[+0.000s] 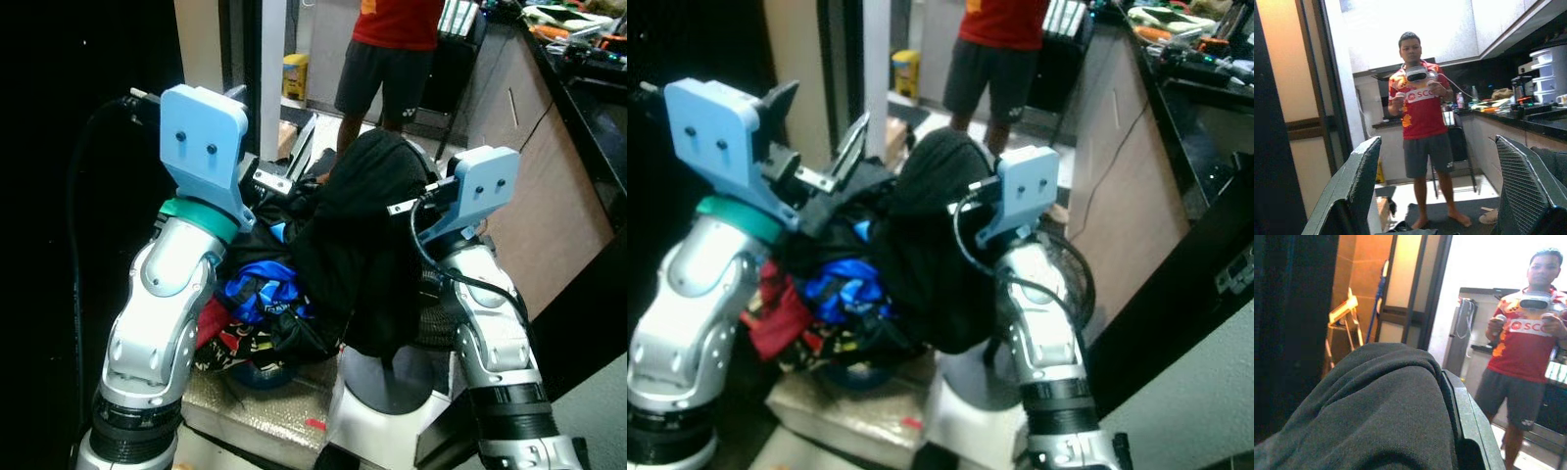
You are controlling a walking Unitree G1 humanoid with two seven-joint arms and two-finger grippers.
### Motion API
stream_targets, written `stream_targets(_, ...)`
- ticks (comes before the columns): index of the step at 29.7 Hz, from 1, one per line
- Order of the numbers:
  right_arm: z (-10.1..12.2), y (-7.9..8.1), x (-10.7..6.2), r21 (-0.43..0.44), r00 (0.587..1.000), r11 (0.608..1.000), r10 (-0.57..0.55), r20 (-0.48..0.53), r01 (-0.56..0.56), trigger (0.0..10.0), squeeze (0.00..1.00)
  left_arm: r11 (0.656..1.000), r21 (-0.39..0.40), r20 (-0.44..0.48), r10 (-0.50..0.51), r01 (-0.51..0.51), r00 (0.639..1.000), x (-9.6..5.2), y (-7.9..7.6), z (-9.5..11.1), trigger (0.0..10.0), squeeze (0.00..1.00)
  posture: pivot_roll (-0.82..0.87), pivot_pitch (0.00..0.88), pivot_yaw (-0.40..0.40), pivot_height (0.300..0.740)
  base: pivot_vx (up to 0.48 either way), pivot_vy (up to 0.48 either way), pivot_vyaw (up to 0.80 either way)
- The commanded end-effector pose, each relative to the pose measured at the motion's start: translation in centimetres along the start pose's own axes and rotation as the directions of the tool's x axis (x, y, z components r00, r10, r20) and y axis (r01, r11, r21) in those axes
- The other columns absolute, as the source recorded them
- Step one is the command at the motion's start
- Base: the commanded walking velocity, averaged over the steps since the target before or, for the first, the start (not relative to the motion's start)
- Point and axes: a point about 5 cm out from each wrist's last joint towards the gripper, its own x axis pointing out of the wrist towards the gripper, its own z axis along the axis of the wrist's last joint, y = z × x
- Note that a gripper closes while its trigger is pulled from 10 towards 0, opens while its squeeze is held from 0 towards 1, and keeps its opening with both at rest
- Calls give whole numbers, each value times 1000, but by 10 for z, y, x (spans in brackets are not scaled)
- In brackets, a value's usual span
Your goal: Clothes washing
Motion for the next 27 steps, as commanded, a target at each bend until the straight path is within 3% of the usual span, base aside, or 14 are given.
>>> stream_targets(1,2,-3,1,14,1000,1000,-23,20,23,10000,0,1000,4,-6,-17,17,1000,0,-3,-3,10000,0,95,0,-22,740,0,0,0)
stream_targets(11,4,-7,2,38,998,998,-51,31,49,10000,0,1000,3,-5,-18,18,1000,1,-3,-3,10000,0,98,0,-15,740,0,0,-533)
stream_targets(27,3,-4,4,52,998,998,-46,36,44,10000,0,1000,12,-8,-18,18,1000,1,-2,-3,10000,0,109,0,-10,740,0,0,-800)
